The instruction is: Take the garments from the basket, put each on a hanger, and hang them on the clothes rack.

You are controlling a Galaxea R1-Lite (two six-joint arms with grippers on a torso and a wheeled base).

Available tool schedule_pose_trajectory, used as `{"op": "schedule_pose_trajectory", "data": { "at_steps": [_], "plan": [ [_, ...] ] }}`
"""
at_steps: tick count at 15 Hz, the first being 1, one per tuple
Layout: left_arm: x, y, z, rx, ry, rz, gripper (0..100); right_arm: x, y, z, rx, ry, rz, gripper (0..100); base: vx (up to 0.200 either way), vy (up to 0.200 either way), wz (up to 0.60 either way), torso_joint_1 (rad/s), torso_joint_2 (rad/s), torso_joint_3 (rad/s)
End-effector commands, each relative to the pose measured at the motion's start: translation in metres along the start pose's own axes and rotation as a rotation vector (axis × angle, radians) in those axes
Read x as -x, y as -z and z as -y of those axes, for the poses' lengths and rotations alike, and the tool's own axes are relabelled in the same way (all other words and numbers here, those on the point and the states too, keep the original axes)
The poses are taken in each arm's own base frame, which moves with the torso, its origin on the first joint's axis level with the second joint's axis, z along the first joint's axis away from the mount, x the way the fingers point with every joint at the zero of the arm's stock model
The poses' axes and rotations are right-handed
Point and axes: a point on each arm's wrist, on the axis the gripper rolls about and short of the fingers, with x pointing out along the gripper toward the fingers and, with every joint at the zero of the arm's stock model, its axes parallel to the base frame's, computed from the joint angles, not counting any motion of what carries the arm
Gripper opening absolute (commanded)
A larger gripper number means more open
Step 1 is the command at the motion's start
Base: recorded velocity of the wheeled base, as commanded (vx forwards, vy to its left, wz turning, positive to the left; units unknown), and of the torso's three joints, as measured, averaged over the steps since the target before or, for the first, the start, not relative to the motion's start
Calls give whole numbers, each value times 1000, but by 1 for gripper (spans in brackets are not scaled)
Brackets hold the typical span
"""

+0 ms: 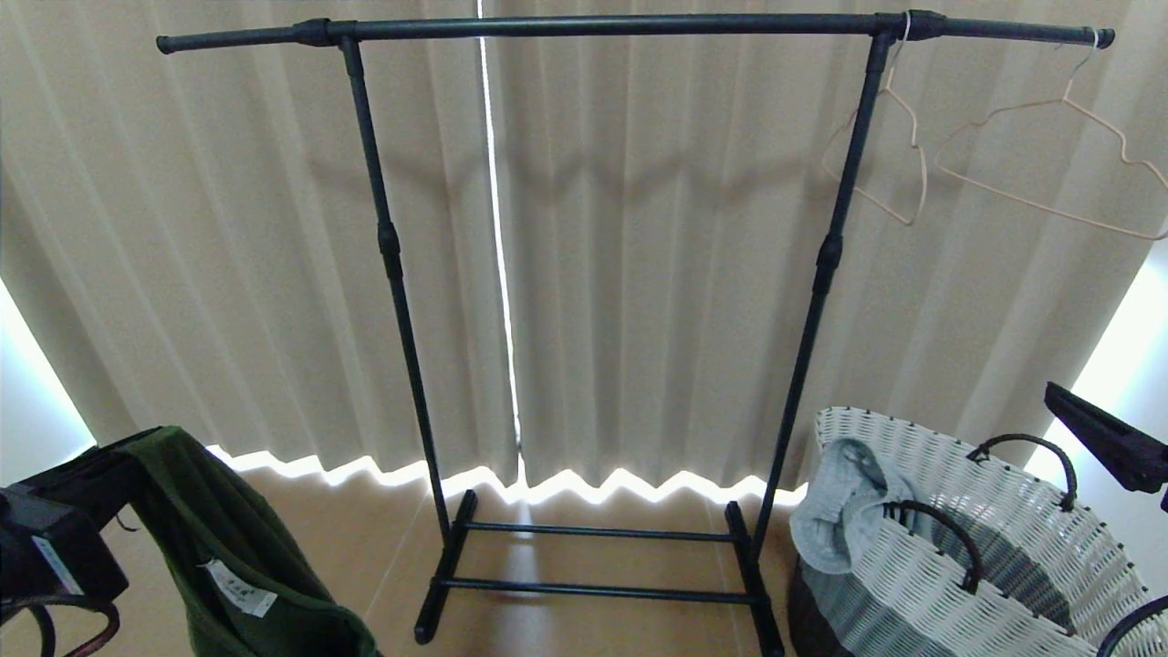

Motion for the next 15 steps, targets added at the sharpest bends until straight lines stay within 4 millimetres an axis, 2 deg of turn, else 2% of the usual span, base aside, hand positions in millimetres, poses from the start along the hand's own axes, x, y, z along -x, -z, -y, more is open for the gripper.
{"op": "schedule_pose_trajectory", "data": {
  "at_steps": [1,4,8,15],
  "plan": [
    [-1,3,0,-3,0,-15,0,-1,1,0,1,-1,-9,100,0,0,0,139,-66,-227],
    [0,4,0,-6,2,-14,0,-2,2,-1,1,-4,-14,100,0,0,0,194,-414,-260],
    [1,5,0,-11,2,-15,0,-3,3,-1,1,-4,-21,100,0,0,0,72,-562,-256],
    [1,4,0,-10,2,-7,0,-10,6,-2,2,-10,-48,100,0,0,0,289,-477,-255]
  ]
}}
